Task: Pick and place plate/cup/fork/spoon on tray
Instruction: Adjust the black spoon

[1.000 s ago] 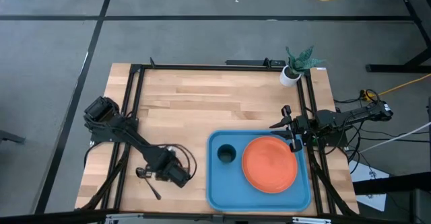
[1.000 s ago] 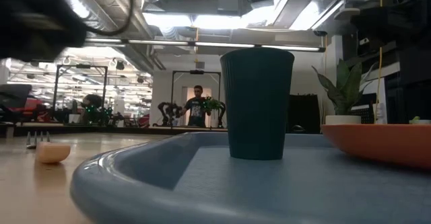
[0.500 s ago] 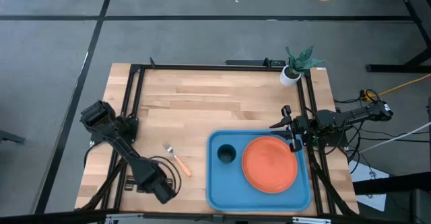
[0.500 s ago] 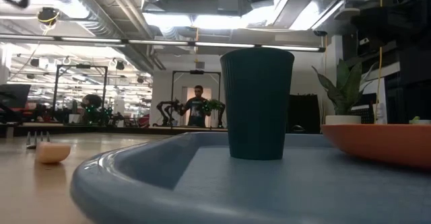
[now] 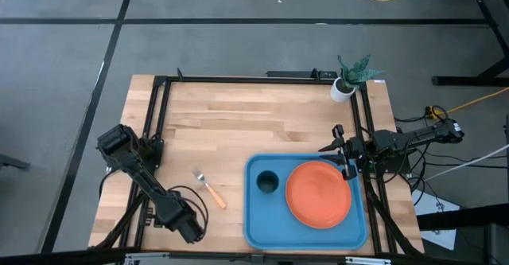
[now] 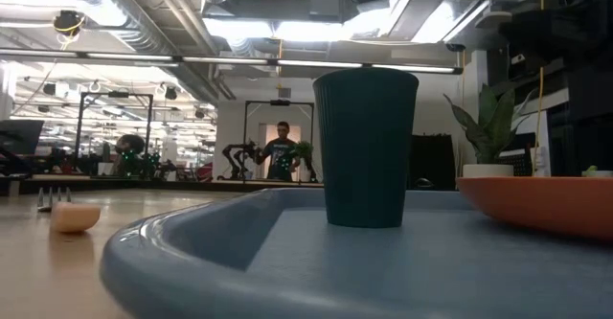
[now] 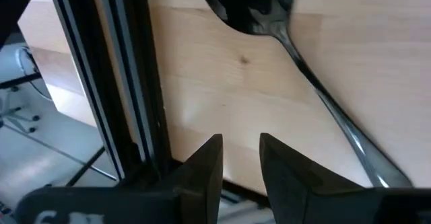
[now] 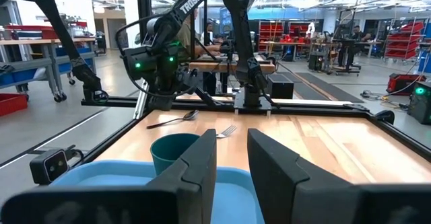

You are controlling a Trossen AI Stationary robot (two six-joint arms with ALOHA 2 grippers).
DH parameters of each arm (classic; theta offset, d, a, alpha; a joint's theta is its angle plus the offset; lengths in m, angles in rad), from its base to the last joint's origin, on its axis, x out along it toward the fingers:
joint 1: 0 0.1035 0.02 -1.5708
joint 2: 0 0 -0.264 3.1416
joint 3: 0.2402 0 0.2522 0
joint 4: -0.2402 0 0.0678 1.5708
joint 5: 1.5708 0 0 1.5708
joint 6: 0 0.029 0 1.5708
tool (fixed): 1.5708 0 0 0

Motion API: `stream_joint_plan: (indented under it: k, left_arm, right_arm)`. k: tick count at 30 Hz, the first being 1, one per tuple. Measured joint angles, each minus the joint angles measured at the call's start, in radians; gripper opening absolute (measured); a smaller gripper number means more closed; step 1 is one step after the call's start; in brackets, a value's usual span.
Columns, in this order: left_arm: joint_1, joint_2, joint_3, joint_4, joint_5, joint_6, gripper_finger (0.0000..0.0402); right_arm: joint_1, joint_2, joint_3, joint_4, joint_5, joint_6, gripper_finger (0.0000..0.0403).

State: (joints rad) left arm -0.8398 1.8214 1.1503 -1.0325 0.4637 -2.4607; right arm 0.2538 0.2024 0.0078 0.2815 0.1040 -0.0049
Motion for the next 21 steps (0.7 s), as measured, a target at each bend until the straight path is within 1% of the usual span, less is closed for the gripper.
stream_joint_plan:
  k: [6, 9, 13, 16, 18, 21]
  left_arm:
    - [-0.006, 0.044, -0.001, -0.010, -0.003, 0.001, 0.0091]
    - [-0.006, 0.060, -0.001, -0.037, -0.017, 0.007, 0.0084]
    - [-0.005, 0.072, -0.002, -0.086, -0.059, 0.018, 0.0059]
    - [0.006, 0.072, -0.001, -0.088, -0.108, 0.031, 0.0031]
    - [0.015, 0.072, -0.001, -0.090, -0.122, 0.036, 0.0011]
    - [0.024, 0.072, -0.001, -0.083, -0.125, 0.037, 0.0004]
  right_arm:
    - [0.000, 0.000, 0.000, -0.006, 0.000, -0.001, 0.0090]
    - [0.000, 0.000, 0.000, -0.008, 0.000, 0.001, 0.0090]
    - [0.000, 0.000, 0.000, -0.009, 0.000, 0.000, 0.0090]
    - [0.000, 0.000, 0.000, -0.009, 0.000, -0.001, 0.0090]
    - [0.000, 0.000, 0.000, -0.013, 0.000, 0.001, 0.0090]
    - [0.000, 0.000, 0.000, -0.015, 0.000, -0.001, 0.0090]
